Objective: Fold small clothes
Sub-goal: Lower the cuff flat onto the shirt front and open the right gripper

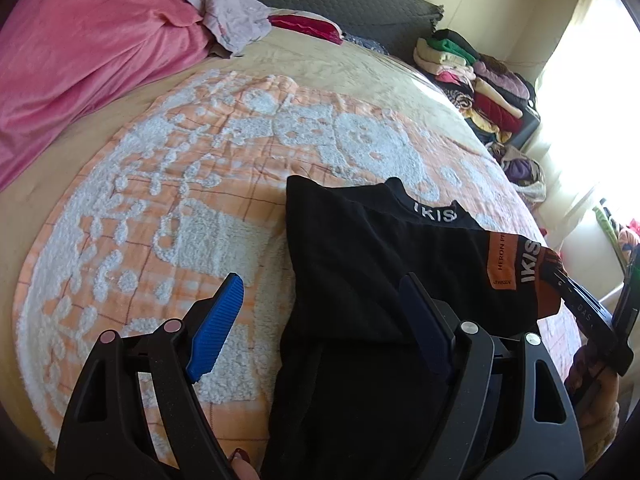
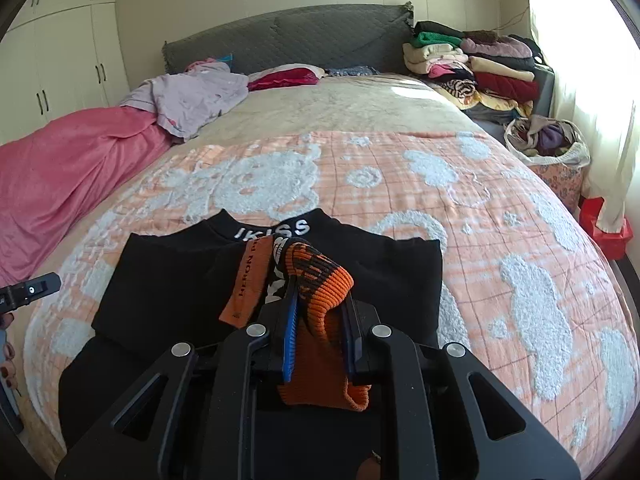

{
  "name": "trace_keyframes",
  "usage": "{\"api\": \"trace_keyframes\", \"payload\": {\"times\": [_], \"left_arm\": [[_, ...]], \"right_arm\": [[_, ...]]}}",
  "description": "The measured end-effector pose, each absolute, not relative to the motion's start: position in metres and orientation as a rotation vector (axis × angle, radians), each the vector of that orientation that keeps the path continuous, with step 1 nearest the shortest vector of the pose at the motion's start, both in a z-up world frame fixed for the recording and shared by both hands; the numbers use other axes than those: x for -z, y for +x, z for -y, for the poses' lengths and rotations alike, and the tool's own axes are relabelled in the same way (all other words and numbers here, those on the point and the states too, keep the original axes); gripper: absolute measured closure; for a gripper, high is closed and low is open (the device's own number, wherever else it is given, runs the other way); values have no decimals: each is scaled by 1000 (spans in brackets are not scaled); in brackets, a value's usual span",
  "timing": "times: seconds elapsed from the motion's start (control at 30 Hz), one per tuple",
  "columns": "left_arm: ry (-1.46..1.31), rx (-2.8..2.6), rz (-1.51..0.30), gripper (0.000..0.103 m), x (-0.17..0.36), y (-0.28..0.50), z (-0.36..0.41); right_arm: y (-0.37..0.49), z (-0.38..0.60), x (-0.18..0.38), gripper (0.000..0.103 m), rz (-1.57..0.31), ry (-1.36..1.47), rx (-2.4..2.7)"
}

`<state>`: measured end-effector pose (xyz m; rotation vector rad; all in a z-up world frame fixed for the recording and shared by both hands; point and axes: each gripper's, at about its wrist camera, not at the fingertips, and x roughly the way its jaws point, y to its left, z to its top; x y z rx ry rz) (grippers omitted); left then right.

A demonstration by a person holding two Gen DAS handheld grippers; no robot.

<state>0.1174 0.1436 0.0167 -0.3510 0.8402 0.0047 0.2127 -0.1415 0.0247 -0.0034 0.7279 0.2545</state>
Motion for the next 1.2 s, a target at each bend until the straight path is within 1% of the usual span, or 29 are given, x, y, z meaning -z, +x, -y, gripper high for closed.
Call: {"api": "trace_keyframes", "payload": {"times": [0.37, 0.53, 0.63, 0.67, 0.73, 0.83, 1.0, 1.03, 1.17, 1.2], "left_arm": [[-311, 0, -860, 30, -13, 124, -131], [-305, 2, -867, 30, -11, 126, -128], [-304, 5, -871, 30, -10, 126, -125], [-303, 7, -872, 30, -10, 126, -124], [-301, 9, -874, 30, -9, 127, -123], [-298, 14, -875, 30, -8, 128, -121], [-290, 22, -863, 30, -10, 133, -115], [-289, 23, -857, 31, -10, 133, -113], [-277, 51, -852, 44, -12, 140, -103], [-270, 60, -855, 46, -12, 142, -99]], "right_arm": [[213, 145, -18, 85, -742, 0, -241], [214, 148, -17, 81, -744, -2, -219], [214, 154, -17, 80, -742, -2, -191], [214, 156, -16, 79, -744, 4, -188], [212, 162, -15, 70, -745, 18, -174], [209, 170, -13, 66, -747, 38, -152], [203, 180, -8, 65, -762, 58, -126], [201, 180, -7, 65, -764, 59, -125], [195, 180, -3, 65, -778, 55, -129], [194, 178, -1, 65, -782, 53, -135]]}}
